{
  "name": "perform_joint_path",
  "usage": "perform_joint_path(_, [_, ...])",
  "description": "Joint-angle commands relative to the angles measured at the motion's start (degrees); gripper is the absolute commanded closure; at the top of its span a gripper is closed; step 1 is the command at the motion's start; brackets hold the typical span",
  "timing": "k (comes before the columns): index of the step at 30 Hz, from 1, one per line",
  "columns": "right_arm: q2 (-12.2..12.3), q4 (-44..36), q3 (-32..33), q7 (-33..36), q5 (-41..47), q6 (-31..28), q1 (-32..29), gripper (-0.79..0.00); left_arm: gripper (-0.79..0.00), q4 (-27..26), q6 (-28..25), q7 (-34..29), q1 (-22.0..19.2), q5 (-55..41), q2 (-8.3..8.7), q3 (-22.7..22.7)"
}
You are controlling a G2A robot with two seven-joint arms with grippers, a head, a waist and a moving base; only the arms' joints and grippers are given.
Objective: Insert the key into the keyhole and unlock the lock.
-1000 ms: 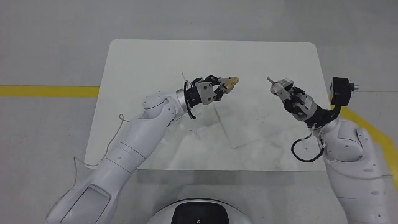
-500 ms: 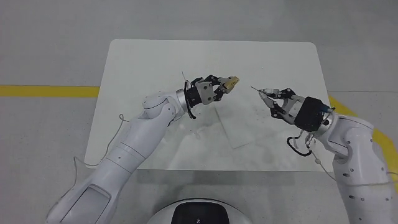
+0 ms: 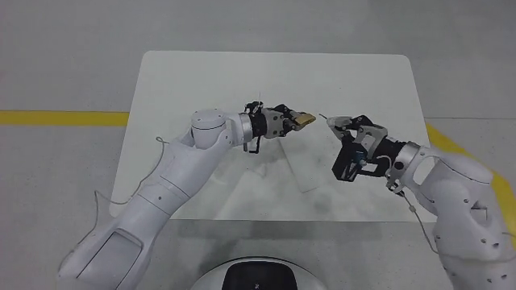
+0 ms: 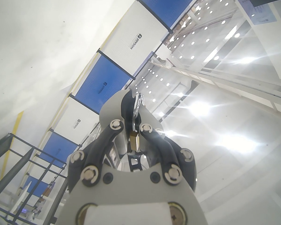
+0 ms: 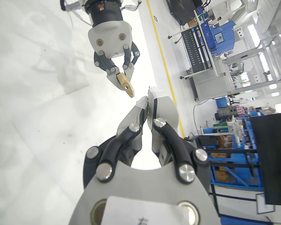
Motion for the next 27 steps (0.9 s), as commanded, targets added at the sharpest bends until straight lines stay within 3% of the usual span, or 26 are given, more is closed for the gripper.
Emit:
perform_joint_path(1, [0.3,-1.0,-0.2,-0.4,-3.8,0.1,-0.2,0.000,0.000,0.2,1.0,0.3,-0.8,-0.7,-0.22,0.0])
perform_joint_path(12, [1.6,-5.0,-5.5,-0.6,-20.1,-0.7,0.6,0.000,0.000,2.2,3.0,2.9,-3.7,-1.8,-1.78,1.6])
perform_joint_path(27, [1.9,-5.1,-9.9,5.1,-26.0,-2.1,2.9,0.000,0.000,5.1,3.2,0.8,-6.0,-0.4,-2.88,2.8])
